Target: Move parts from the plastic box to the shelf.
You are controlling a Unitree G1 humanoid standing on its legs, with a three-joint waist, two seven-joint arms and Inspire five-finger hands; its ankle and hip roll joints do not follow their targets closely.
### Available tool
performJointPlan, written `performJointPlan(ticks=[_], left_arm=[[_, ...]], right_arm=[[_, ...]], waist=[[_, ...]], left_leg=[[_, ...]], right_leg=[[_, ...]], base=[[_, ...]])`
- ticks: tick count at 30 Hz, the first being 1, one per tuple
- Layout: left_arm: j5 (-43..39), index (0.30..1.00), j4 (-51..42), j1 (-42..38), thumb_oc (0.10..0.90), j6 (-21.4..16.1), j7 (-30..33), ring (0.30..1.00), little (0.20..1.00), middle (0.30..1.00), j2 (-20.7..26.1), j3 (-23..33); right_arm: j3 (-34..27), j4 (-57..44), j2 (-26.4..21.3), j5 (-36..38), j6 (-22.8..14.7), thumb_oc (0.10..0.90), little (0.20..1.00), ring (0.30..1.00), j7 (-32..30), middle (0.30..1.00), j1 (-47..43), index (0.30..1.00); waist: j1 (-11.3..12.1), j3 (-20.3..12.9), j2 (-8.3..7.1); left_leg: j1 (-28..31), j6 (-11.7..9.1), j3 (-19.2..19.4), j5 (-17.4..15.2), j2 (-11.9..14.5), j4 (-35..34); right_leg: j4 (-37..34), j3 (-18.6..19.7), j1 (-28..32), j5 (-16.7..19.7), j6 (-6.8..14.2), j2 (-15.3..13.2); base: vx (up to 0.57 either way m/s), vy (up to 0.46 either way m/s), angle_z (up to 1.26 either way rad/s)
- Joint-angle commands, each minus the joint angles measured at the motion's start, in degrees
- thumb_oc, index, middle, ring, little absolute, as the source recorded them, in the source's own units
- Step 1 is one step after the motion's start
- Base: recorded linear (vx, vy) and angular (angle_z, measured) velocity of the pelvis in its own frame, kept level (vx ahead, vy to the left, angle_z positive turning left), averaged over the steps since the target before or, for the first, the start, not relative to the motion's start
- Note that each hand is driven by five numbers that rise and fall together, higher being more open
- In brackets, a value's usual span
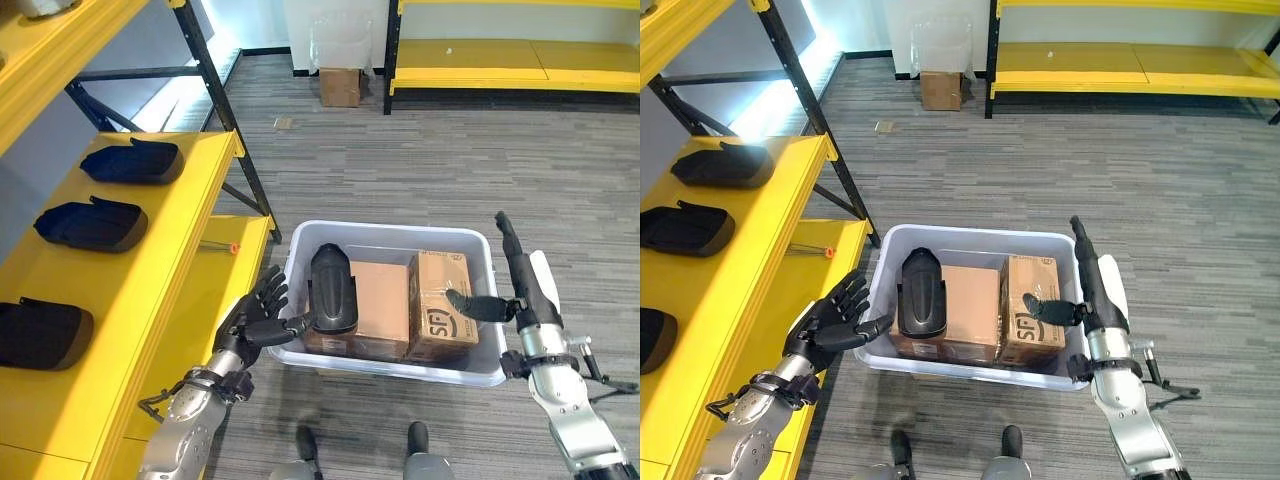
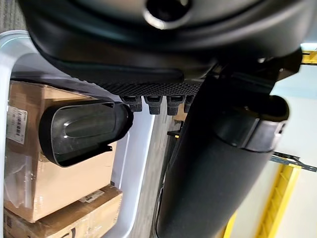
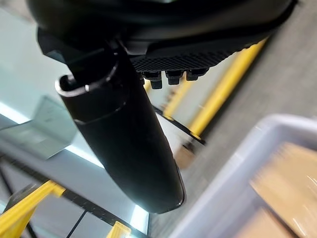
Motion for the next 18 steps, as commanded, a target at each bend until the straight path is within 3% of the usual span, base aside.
performJointPlan(ticks=[1,4,6,12,18], left_arm=[[-0.99,1.000,-4.80,-3.14,0.900,-3.29,-1.82,1.000,1.000,1.000,1.95,1.62],[-1.32,1.000,-5.57,-3.62,0.900,-2.65,-1.86,1.000,1.000,1.000,2.68,1.67],[-2.22,1.000,-5.78,-3.63,0.900,-0.99,-3.60,1.000,1.000,1.000,3.84,2.24],[-2.42,1.000,-6.44,-2.98,0.900,-0.05,-5.64,1.000,1.000,1.000,5.23,1.88],[-2.82,1.000,-6.55,-3.14,0.900,-0.38,-6.04,1.000,1.000,1.000,6.40,1.09]], right_arm=[[-2.70,-6.00,-4.63,-3.50,-7.97,0.900,1.000,1.000,-5.59,1.000,-7.11,1.000],[-2.07,-7.74,-6.60,-4.40,-9.76,0.900,1.000,1.000,-2.58,1.000,-10.07,1.000],[1.05,-11.58,-11.50,-10.63,-11.32,0.900,1.000,1.000,3.20,1.000,-16.71,1.000],[6.37,-13.78,-16.67,-12.26,-12.28,0.900,1.000,1.000,10.04,1.000,-23.70,1.000],[10.56,-11.73,-18.07,-13.11,-12.20,0.900,1.000,1.000,10.44,1.000,-26.88,1.000]], waist=[[0.85,-5.43,-0.87],[2.33,-5.17,-1.19],[4.63,-4.91,-1.84],[7.12,-4.56,-2.63],[8.78,-3.48,-2.69]], left_leg=[[-1.36,-0.95,0.22,-3.00,2.35,0.33],[-2.23,-0.94,-0.61,-3.05,2.26,0.72],[-3.78,-1.10,-2.10,-3.01,2.05,1.42],[-5.44,-1.28,-3.70,-2.74,1.81,2.19],[-7.86,-1.26,-5.33,-2.31,1.30,3.11]], right_leg=[[5.84,-2.24,0.72,-8.97,-1.59,1.93],[6.08,-2.91,0.68,-9.34,-1.62,1.81],[6.13,-3.67,1.01,-9.86,-1.76,1.94],[6.58,-4.84,1.26,-10.41,-1.88,2.05],[7.65,-5.44,0.65,-11.14,-2.12,2.28]], base=[[0.05,-0.028,0.02],[0.04,-0.028,0.07],[0.06,-0.053,0.16],[0.05,-0.038,0.14],[0.01,-0.023,0.13]])
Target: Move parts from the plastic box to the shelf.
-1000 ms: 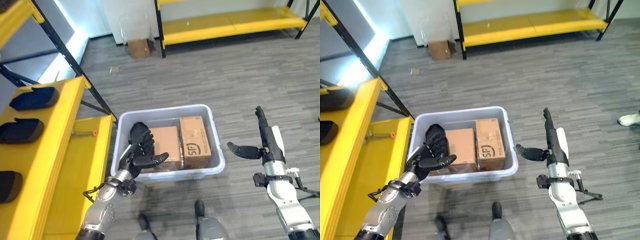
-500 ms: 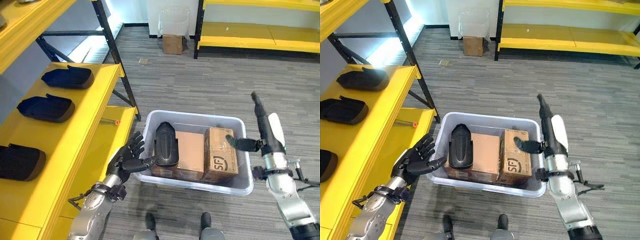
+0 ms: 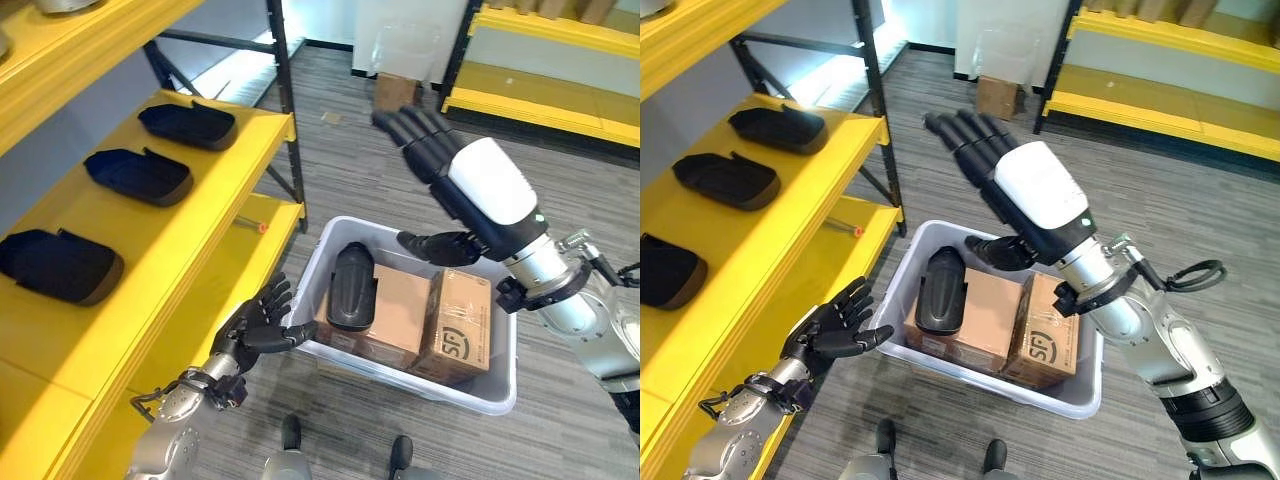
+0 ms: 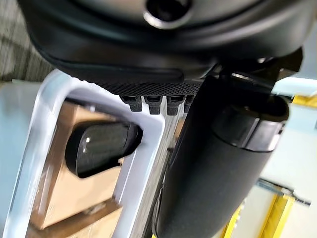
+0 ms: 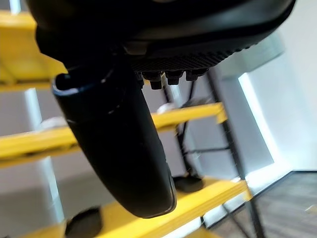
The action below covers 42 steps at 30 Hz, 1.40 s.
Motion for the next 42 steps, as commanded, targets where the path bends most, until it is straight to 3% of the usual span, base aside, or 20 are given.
performJointPlan(ticks=[1,6,17,25,32,42], left_arm=[[-2.93,1.000,-5.79,-4.06,0.900,-4.48,-2.35,1.000,1.000,1.000,3.53,0.06],[-3.43,1.000,-5.58,-4.39,0.900,-5.28,-2.18,1.000,1.000,1.000,4.18,-0.10],[-2.90,1.000,-5.83,-3.32,0.900,-5.48,-3.06,1.000,1.000,1.000,5.57,-0.46],[-3.96,1.000,-6.53,-3.69,0.900,-7.00,-4.25,1.000,1.000,1.000,7.01,-0.97],[-4.11,1.000,-8.20,-3.84,0.900,-7.37,-4.10,1.000,1.000,1.000,8.90,-2.07],[-4.51,1.000,-9.09,-3.80,0.900,-8.29,-4.37,1.000,1.000,1.000,10.46,-2.02]], right_arm=[[0.13,0.97,-1.61,-0.42,-2.01,0.900,1.000,1.000,-2.59,1.000,-7.00,1.000],[1.87,1.45,-1.91,-4.27,-2.67,0.900,1.000,1.000,-2.60,1.000,-7.21,1.000],[3.39,5.34,-5.70,-5.07,-1.26,0.900,1.000,1.000,-4.04,1.000,-6.88,1.000],[5.60,8.50,-8.48,-7.66,-1.96,0.900,1.000,1.000,-5.29,1.000,-9.05,1.000],[9.79,12.61,-11.42,-9.57,-1.91,0.900,1.000,1.000,-8.47,1.000,-16.92,1.000],[13.74,14.80,-11.88,-14.06,-0.31,0.900,1.000,1.000,-10.66,1.000,-22.43,1.000]], waist=[[-0.54,-2.08,-0.26],[-0.21,-0.68,0.10],[0.60,1.75,0.46],[1.16,5.73,2.62],[2.19,10.58,5.54],[3.13,14.46,7.07]], left_leg=[[-4.43,0.08,-0.80,-3.33,0.14,2.72],[-5.48,0.26,-1.42,-3.02,-0.22,2.99],[-7.64,0.14,-3.24,-2.78,-0.06,4.84],[-10.98,-0.38,-5.56,-1.52,0.26,6.42],[-13.77,-0.76,-6.97,0.26,0.22,5.32],[-18.20,-0.18,-7.76,1.14,-0.96,6.06]], right_leg=[[7.82,-1.42,1.10,-9.73,-1.52,0.85],[8.62,-1.46,0.32,-9.98,-1.55,0.78],[12.91,-2.16,-1.47,-12.27,-2.43,1.40],[20.09,-2.64,-5.86,-15.74,-4.18,2.23],[25.94,-3.18,-11.86,-18.13,-5.36,2.86],[34.55,-2.85,-19.21,-21.16,-5.94,2.54]], base=[[-0.02,-0.007,0.20],[-0.01,0.000,0.07],[0.00,-0.047,0.03],[-0.05,-0.064,0.07],[-0.10,-0.052,0.02],[-0.06,-0.046,0.05]])
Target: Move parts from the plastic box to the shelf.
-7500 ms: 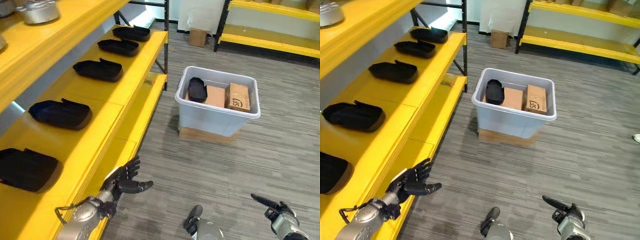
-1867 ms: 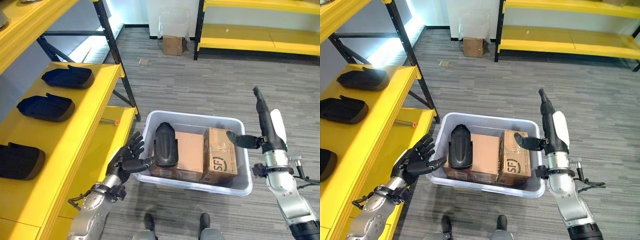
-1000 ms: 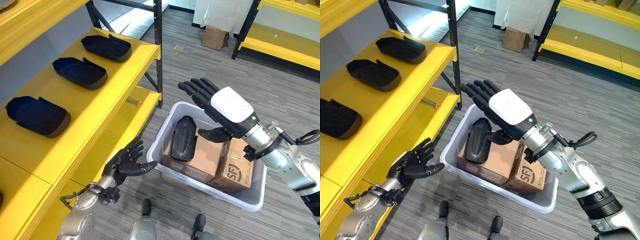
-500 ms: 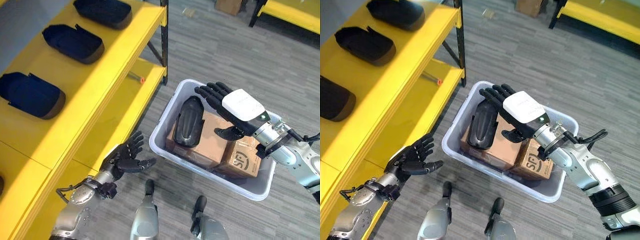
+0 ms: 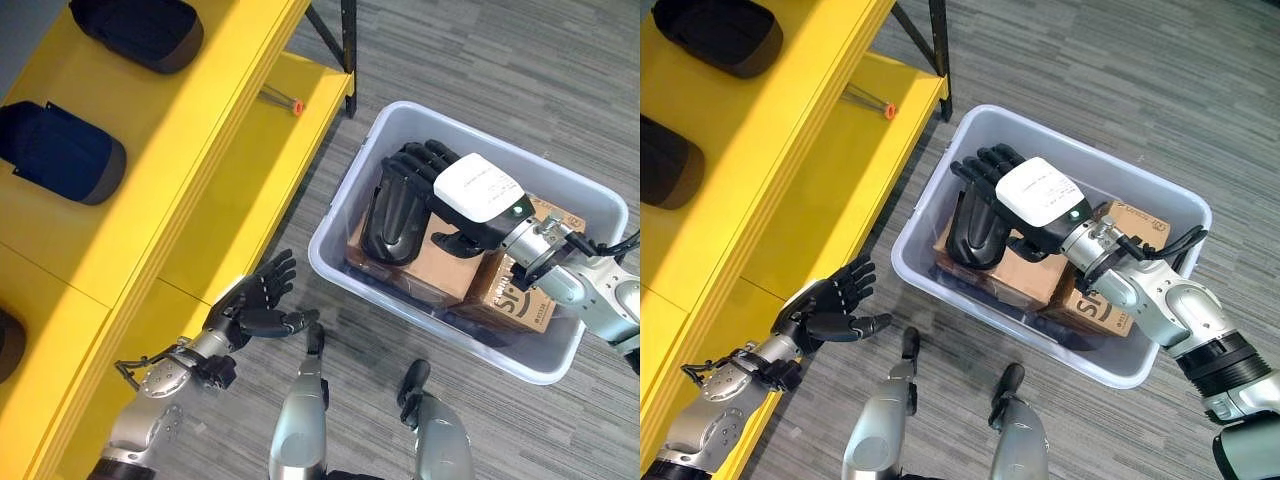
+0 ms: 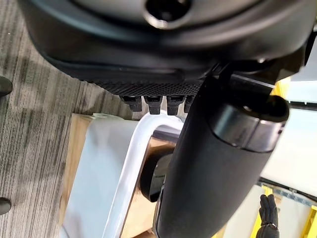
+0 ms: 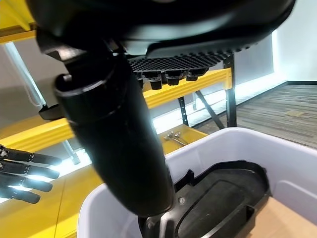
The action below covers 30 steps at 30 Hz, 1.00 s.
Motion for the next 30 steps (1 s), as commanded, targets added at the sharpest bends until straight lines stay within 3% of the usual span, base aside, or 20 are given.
performJointPlan(ticks=[1,14,19,30], left_arm=[[-2.36,1.000,-7.55,0.68,0.900,-6.00,-1.90,1.000,1.000,1.000,2.06,0.36],[-2.56,1.000,-7.01,-0.21,0.900,-6.54,-0.84,1.000,1.000,1.000,3.13,-0.42],[-2.96,1.000,-6.48,-0.57,0.900,-6.99,-0.57,1.000,1.000,1.000,3.49,-0.56],[-3.16,1.000,-6.40,-0.98,0.900,-7.03,0.07,1.000,1.000,1.000,3.19,-0.78]], right_arm=[[1.81,-3.09,-3.63,-1.87,-0.09,0.900,1.000,1.000,-5.87,1.000,-9.72,1.000],[3.52,-2.36,-3.65,-1.87,3.87,0.900,1.000,1.000,-6.86,1.000,-11.26,1.000],[3.11,0.09,-2.82,-4.09,6.46,0.900,1.000,1.000,-11.33,1.000,-10.86,1.000],[1.36,0.84,-1.76,-4.33,5.87,0.900,1.000,1.000,-12.79,1.000,-10.72,1.000]], waist=[[0.20,-0.66,1.42],[0.21,-0.66,1.69],[0.06,-0.66,1.95],[-0.46,-0.66,2.50]], left_leg=[[-2.52,0.77,-1.62,0.65,-2.07,-1.92],[-8.30,1.11,-1.40,1.28,-1.87,-0.96],[-10.41,1.15,-1.09,1.54,-1.80,-0.52],[-11.89,0.80,-0.55,2.37,-0.94,-1.22]], right_leg=[[10.10,-0.08,0.75,-10.29,-3.53,4.83],[15.21,0.68,-6.85,-11.43,-3.75,5.16],[17.02,1.13,-9.40,-11.91,-3.96,5.31],[18.71,1.60,-12.22,-12.44,-4.06,5.32]], base=[[-0.06,-0.055,0.03],[-0.03,-0.029,0.02],[-0.04,-0.024,-0.01],[-0.03,-0.014,-0.02]])
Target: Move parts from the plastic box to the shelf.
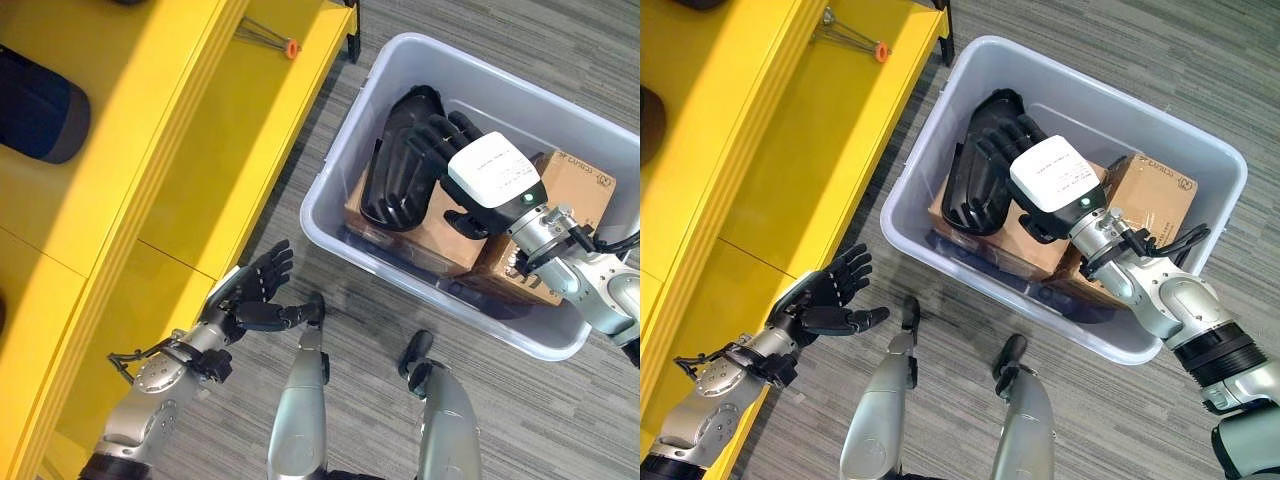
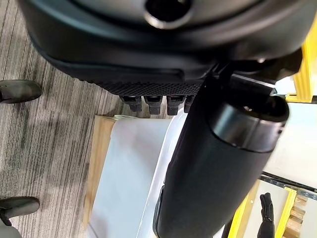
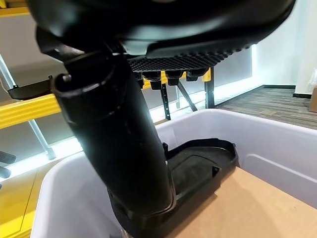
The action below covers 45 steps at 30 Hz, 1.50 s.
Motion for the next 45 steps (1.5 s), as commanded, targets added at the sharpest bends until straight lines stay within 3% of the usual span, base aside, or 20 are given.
performJointPlan(ticks=[1,7,30,45], left_arm=[[-2.96,1.000,-6.13,0.12,0.900,-5.35,-0.52,1.000,1.000,1.000,1.20,-0.30],[-3.22,1.000,-5.44,-0.08,0.900,-5.71,-1.11,1.000,1.000,1.000,2.02,-0.61],[-3.80,1.000,-4.36,-0.63,0.900,-5.88,-1.49,1.000,1.000,1.000,3.46,-1.65],[-5.06,1.000,-4.03,-0.46,0.900,-6.41,-0.44,1.000,1.000,1.000,3.73,-1.94]], right_arm=[[-1.95,-2.42,-1.45,-0.18,-0.94,0.900,1.000,1.000,-4.89,1.000,-8.05,1.000],[0.25,1.50,-1.34,-1.68,0.34,0.900,1.000,1.000,-6.41,1.000,-10.57,1.000],[8.76,9.77,-1.37,-3.40,1.78,0.900,1.000,1.000,-7.31,1.000,-19.70,1.000],[11.50,11.50,-1.62,-2.62,2.84,0.900,1.000,1.000,-7.70,1.000,-22.03,1.000]], waist=[[0.09,-0.72,2.54],[0.23,-0.72,2.34],[1.78,-0.72,3.68],[2.31,-0.72,4.25]], left_leg=[[-0.45,1.60,0.88,1.66,-1.98,-5.92],[-1.02,1.26,0.52,0.57,-3.22,-5.02],[-6.26,1.11,-0.40,1.40,-3.02,-2.98],[-14.88,2.14,-1.28,-1.13,-4.07,4.80]], right_leg=[[8.89,0.27,1.34,-9.97,-1.64,5.53],[11.09,0.68,0.43,-12.01,-1.38,4.34],[17.19,0.40,-5.63,-14.00,-2.14,3.60],[23.23,0.94,-13.81,-14.86,-3.10,2.51]], base=[[-0.02,-0.020,-0.03],[0.02,-0.043,0.04],[0.00,-0.015,0.02],[0.00,0.000,0.00]])
